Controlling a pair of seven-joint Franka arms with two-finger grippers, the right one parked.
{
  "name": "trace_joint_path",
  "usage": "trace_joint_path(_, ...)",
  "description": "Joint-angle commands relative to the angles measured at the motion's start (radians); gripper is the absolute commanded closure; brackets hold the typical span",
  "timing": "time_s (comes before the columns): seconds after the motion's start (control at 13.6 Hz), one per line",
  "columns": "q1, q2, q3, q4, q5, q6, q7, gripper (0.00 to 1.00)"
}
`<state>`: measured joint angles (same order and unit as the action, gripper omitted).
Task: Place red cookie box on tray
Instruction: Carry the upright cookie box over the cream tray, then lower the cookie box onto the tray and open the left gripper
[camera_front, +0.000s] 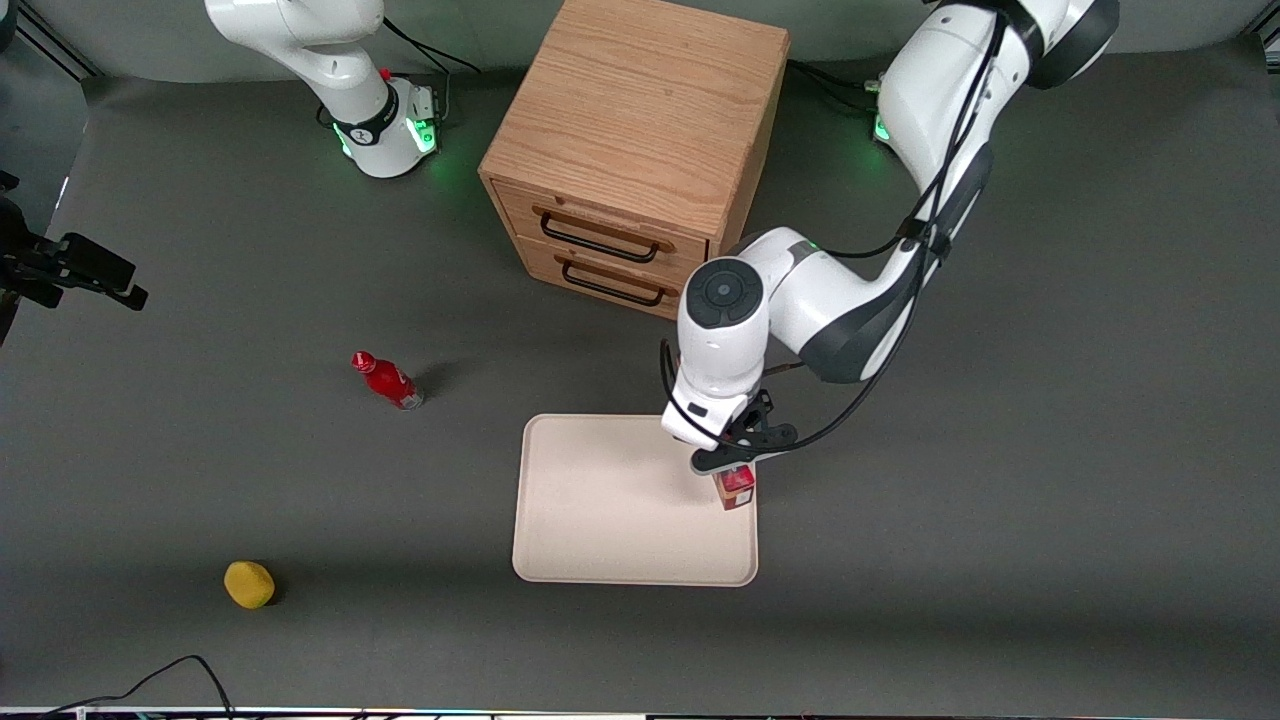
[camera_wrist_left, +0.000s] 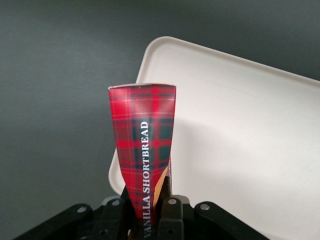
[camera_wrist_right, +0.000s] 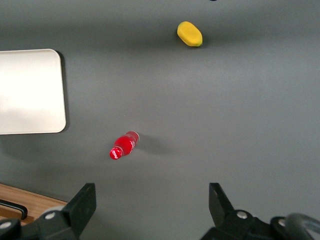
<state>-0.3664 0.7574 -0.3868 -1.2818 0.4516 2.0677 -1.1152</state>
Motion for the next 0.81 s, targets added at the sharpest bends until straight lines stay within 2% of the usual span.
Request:
trace_joint_path(0.0, -0.028, 0.046, 0.016, 0.044, 0.051, 0.022, -0.017, 0.78)
trace_joint_path(0.29, -0.060, 0.098, 0.086, 0.047, 0.062, 0.130, -0.020, 0.78)
trace_joint_path(0.73, -0.051, 0.152, 0.088, 0.107, 0.055, 0.163, -0.023, 0.78)
